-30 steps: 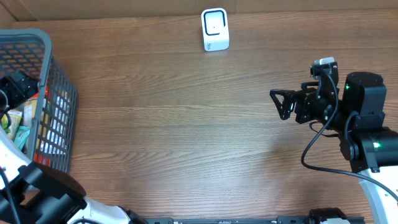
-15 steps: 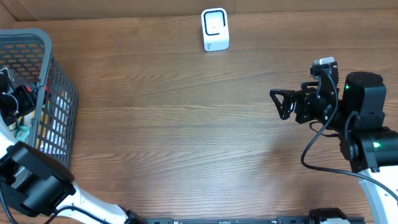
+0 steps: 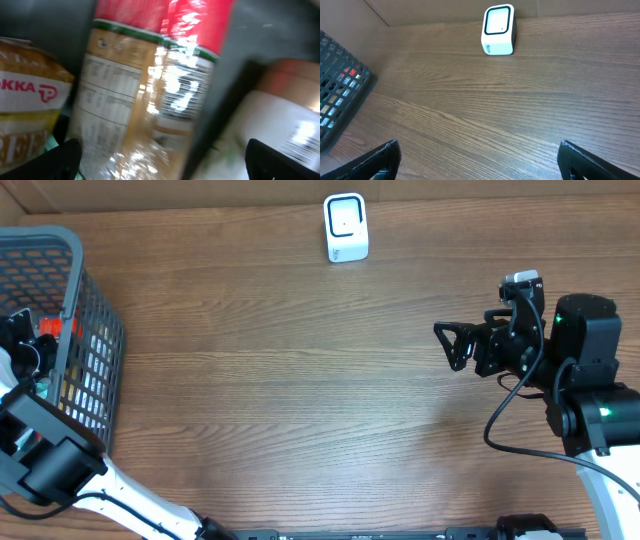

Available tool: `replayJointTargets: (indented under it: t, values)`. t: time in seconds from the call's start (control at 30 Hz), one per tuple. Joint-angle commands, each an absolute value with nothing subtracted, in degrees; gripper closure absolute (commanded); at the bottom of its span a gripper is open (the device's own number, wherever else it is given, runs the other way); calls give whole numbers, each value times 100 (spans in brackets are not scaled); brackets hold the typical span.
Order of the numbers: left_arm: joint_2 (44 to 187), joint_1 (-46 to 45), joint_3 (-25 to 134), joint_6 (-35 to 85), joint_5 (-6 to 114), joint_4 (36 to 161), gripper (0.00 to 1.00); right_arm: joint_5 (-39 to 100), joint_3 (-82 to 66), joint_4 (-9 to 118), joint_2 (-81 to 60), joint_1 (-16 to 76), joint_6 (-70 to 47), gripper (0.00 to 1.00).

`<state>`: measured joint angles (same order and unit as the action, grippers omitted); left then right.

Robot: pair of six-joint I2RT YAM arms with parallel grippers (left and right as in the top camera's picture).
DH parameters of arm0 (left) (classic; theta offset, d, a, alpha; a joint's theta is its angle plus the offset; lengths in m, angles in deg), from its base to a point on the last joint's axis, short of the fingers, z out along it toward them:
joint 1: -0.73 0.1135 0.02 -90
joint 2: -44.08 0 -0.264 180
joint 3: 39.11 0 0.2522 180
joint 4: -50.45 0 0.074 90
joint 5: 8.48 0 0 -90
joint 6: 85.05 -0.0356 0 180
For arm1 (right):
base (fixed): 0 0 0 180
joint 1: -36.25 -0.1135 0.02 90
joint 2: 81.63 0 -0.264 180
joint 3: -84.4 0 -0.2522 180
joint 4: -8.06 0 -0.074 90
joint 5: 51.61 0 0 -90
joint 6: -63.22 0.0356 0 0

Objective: Scan the item barcode
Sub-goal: 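Reach the left gripper into the grey basket toward the spaghetti pack, then grasp the orange-capped spaghetti pack with the left gripper and lift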

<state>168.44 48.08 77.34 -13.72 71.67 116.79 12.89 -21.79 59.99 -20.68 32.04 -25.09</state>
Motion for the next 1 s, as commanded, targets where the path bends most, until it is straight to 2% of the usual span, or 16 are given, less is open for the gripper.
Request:
replayJointTargets:
  t: [0.0, 0.43, 0.67, 0.97]
  values:
    - [16990, 4830, 7793, -1541, 7723, 11522, 5, 1281, -2032, 5958, -1959, 3175, -2535, 0]
    - [17012, 4828, 7789, -1589, 7747, 11299, 4, 1279, -2032, 5949, -1482, 3175, -2533, 0]
    - [17045, 4817, 7706, -1587, 7747, 11268, 7, 1279, -2032, 5923, -1462, 3175, -2535, 0]
    - [17045, 4804, 6958, -1834, 7775, 10744, 6, 1279, -2032, 5919, -1462, 3175, -2533, 0]
